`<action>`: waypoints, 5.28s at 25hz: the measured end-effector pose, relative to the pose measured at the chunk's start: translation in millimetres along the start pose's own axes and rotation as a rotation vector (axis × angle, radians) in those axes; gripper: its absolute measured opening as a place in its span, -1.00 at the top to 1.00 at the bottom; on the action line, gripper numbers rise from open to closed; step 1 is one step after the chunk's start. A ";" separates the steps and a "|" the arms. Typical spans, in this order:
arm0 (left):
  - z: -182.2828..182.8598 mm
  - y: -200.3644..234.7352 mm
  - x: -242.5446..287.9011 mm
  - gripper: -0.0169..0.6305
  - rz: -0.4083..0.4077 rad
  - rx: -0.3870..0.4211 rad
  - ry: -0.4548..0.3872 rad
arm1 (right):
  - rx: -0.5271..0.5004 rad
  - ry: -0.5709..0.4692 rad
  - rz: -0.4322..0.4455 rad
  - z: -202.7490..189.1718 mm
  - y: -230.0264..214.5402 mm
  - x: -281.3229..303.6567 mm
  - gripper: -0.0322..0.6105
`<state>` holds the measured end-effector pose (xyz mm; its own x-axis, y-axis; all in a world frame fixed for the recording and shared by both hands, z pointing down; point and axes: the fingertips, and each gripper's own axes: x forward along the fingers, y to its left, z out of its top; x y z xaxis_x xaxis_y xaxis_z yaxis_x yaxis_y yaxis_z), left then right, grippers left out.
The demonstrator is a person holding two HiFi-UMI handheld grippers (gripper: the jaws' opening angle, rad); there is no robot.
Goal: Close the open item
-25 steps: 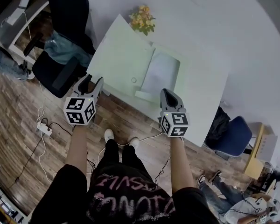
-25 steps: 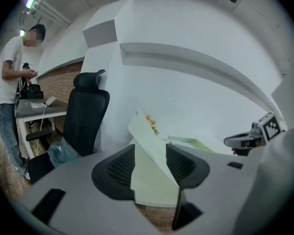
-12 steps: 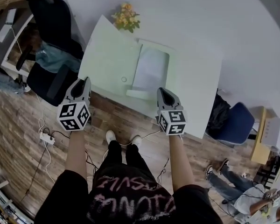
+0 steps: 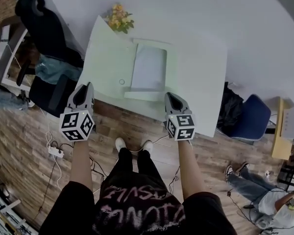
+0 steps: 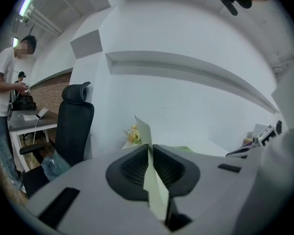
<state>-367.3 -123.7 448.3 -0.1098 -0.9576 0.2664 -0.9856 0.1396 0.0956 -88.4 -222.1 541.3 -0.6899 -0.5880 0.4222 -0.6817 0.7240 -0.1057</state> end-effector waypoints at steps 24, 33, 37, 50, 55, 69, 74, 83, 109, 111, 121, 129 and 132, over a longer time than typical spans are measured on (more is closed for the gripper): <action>-18.6 -191.3 32.3 0.79 -0.274 0.286 0.065 | 0.107 -0.081 -0.116 -21.0 -84.8 -90.7 0.86; -64.1 -252.2 49.6 0.77 -0.388 0.459 0.177 | 0.152 -0.058 -0.161 -48.6 -109.9 -119.1 0.86; -81.2 -268.1 56.6 0.76 -0.427 0.495 0.224 | 0.173 -0.047 -0.179 -59.8 -118.5 -126.0 0.86; -132.8 -292.0 79.5 0.75 -0.539 0.574 0.382 | 0.204 -0.020 -0.198 -78.8 -133.3 -120.0 0.86; -150.1 -294.0 80.1 0.74 -0.587 0.613 0.456 | 0.208 -0.010 -0.197 -80.8 -133.6 -114.2 0.86; -158.4 -288.2 90.3 0.93 -0.660 0.466 0.611 | 0.194 0.008 -0.208 -81.3 -135.6 -106.6 0.86; -146.9 -288.0 108.1 0.93 -0.658 0.421 0.632 | 0.193 0.012 -0.205 -81.2 -135.5 -104.1 0.86; -124.4 -278.8 163.6 0.93 -0.582 0.534 0.549 | 0.195 0.018 -0.190 -78.3 -140.8 -89.3 0.86; -128.1 -293.7 217.8 0.94 -0.601 0.599 0.574 | 0.208 0.041 -0.190 -80.3 -150.1 -73.9 0.86; -125.6 -293.0 216.9 0.94 -0.599 0.594 0.564 | 0.208 0.036 -0.191 -78.0 -148.2 -74.6 0.86; -100.3 -296.9 201.5 0.93 -0.573 0.622 0.430 | 0.199 0.012 -0.194 -66.8 -141.7 -80.9 0.86; -64.8 -279.4 174.3 0.93 -0.525 0.516 0.315 | 0.182 -0.027 -0.189 -47.5 -130.9 -85.3 0.86; -63.0 -270.8 162.2 0.93 -0.513 0.507 0.305 | 0.162 -0.045 -0.179 -35.7 -122.4 -85.6 0.86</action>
<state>-110.1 -300.9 526.1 0.3430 -0.7493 0.5664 -0.8502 -0.5041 -0.1521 62.8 -247.5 550.2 -0.5624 -0.7196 0.4074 -0.8216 0.5417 -0.1774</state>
